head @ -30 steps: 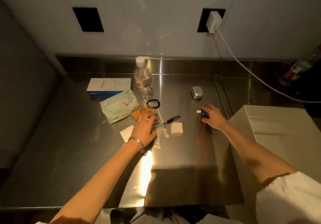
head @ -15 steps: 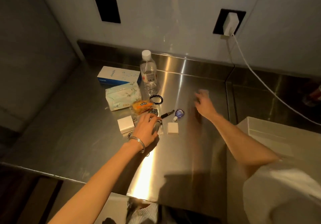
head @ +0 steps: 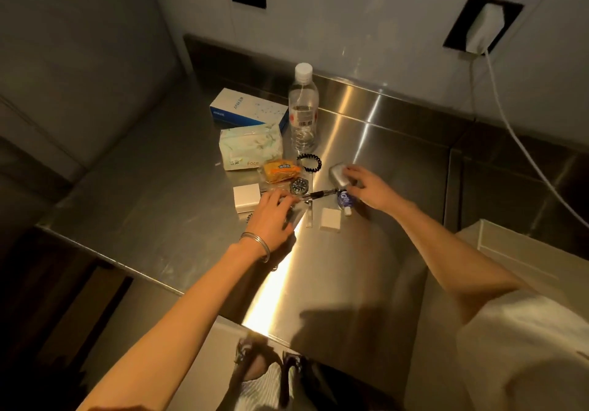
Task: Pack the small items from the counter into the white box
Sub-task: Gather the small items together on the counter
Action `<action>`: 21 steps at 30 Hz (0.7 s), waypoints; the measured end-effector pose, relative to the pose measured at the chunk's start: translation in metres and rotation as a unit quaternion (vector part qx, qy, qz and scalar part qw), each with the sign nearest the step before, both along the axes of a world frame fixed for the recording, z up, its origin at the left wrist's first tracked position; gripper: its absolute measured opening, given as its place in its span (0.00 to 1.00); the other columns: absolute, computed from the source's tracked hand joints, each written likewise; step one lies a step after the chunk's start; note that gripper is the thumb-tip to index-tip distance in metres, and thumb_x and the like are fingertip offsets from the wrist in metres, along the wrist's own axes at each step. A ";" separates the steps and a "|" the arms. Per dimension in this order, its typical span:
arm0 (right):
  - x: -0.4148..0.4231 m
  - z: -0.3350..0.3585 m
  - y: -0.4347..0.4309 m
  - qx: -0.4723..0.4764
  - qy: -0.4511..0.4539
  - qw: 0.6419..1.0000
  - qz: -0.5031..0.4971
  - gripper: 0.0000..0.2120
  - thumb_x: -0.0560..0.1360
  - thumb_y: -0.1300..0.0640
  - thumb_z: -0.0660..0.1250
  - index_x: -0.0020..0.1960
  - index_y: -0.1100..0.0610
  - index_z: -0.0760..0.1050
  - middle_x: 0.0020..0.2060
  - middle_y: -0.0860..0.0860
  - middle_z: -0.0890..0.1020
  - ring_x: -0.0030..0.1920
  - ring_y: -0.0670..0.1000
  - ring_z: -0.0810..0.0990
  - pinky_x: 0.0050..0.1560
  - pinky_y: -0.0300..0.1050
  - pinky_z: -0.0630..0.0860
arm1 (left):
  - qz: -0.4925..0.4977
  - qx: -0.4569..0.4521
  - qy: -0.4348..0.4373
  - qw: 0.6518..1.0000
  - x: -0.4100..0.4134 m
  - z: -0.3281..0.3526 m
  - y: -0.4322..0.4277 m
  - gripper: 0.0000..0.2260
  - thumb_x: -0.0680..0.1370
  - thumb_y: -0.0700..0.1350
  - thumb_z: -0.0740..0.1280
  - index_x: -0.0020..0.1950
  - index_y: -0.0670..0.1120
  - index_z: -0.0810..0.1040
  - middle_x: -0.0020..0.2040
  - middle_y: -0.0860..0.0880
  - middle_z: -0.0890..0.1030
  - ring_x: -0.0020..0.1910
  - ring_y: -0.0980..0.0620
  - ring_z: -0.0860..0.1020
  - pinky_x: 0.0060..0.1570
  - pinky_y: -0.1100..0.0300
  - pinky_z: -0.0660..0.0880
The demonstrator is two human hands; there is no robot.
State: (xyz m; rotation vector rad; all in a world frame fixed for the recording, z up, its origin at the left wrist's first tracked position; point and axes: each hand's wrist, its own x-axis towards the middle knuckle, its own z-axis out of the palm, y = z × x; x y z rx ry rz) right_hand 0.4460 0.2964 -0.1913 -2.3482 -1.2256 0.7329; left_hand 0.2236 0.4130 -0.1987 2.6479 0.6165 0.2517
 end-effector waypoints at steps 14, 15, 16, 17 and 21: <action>-0.079 0.043 -0.059 -0.002 -0.050 0.997 0.056 0.26 0.75 0.58 0.66 0.72 0.53 0.64 0.74 0.52 0.62 0.72 0.52 0.63 0.67 0.39 0.59 | -0.084 -0.021 -0.035 0.996 -0.027 0.025 -0.046 0.18 0.72 0.41 0.67 0.61 0.41 0.73 0.61 0.40 0.72 0.60 0.40 0.67 0.61 0.50 0.65; -0.085 0.044 -0.066 -0.008 -0.052 0.997 0.060 0.26 0.76 0.58 0.66 0.72 0.52 0.63 0.74 0.51 0.61 0.72 0.52 0.62 0.68 0.40 0.59 | -0.087 -0.022 -0.029 0.996 -0.030 0.024 -0.052 0.18 0.73 0.41 0.67 0.62 0.41 0.73 0.61 0.40 0.72 0.60 0.40 0.67 0.61 0.51 0.64; -0.090 0.045 -0.074 -0.013 -0.057 0.996 0.060 0.26 0.76 0.58 0.65 0.72 0.52 0.63 0.74 0.50 0.61 0.73 0.51 0.61 0.70 0.42 0.59 | -0.092 -0.023 -0.023 0.995 -0.034 0.024 -0.058 0.18 0.73 0.41 0.67 0.62 0.41 0.73 0.61 0.40 0.72 0.60 0.40 0.67 0.60 0.52 0.64; -0.095 0.048 -0.081 -0.015 -0.062 0.996 0.057 0.26 0.76 0.57 0.65 0.72 0.51 0.62 0.75 0.50 0.60 0.73 0.51 0.60 0.71 0.44 0.59 | -0.098 -0.024 -0.016 0.995 -0.037 0.024 -0.063 0.18 0.73 0.41 0.67 0.62 0.41 0.73 0.61 0.40 0.72 0.60 0.40 0.67 0.61 0.52 0.64; -0.104 0.051 -0.111 -0.020 -0.069 0.995 0.075 0.25 0.77 0.57 0.64 0.72 0.51 0.63 0.74 0.50 0.61 0.73 0.51 0.61 0.71 0.44 0.58 | -0.092 -0.026 -0.007 0.995 -0.045 0.028 -0.082 0.19 0.72 0.41 0.67 0.63 0.42 0.72 0.62 0.41 0.72 0.62 0.40 0.66 0.62 0.49 0.65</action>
